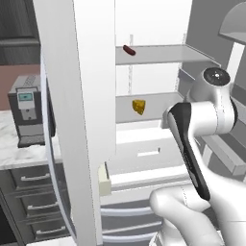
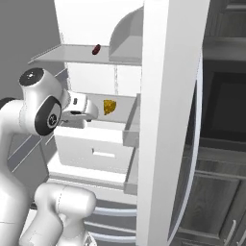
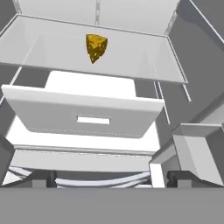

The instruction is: Retrieve the sausage and cheese from the fridge and place them on the cutting board on the counter.

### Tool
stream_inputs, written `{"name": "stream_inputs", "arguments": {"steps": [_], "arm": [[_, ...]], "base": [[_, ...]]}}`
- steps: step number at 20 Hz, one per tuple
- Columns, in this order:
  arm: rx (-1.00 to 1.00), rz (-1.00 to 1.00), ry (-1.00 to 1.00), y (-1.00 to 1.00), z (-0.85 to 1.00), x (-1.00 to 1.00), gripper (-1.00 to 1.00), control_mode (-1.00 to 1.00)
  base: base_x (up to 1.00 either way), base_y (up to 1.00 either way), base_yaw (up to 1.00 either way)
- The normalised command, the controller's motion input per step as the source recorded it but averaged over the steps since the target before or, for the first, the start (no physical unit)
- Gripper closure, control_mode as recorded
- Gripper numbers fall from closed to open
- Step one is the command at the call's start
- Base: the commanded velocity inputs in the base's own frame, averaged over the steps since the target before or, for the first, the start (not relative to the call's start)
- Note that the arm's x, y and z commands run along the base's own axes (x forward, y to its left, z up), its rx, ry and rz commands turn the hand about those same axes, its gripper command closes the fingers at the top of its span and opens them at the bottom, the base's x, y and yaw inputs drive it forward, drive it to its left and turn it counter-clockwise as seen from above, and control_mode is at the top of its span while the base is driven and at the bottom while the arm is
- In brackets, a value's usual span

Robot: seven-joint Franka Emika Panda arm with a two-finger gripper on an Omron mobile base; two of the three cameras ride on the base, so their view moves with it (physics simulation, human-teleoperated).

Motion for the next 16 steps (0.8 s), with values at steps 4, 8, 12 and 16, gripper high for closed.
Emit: {"name": "stream_inputs", "arguments": {"steps": [4, 8, 12, 16], "arm": [[0.00, 0.00, 0.00, 0.00, 0.00, 0.00, -1.00, 1.00], [0.00, 0.00, 0.03, 0.01, 0.00, 0.12, -1.00, -1.00], [0.00, 0.02, 0.06, 0.12, -0.01, 0.43, -1.00, -1.00], [0.00, 0.00, 0.00, 0.08, 0.00, 0.21, -1.00, -1.00]], "base": [[0.24, 0.00, 0.00], [0.34, 0.06, 0.00], [0.00, 0.00, 0.00], [0.00, 0.00, 0.00]]}}
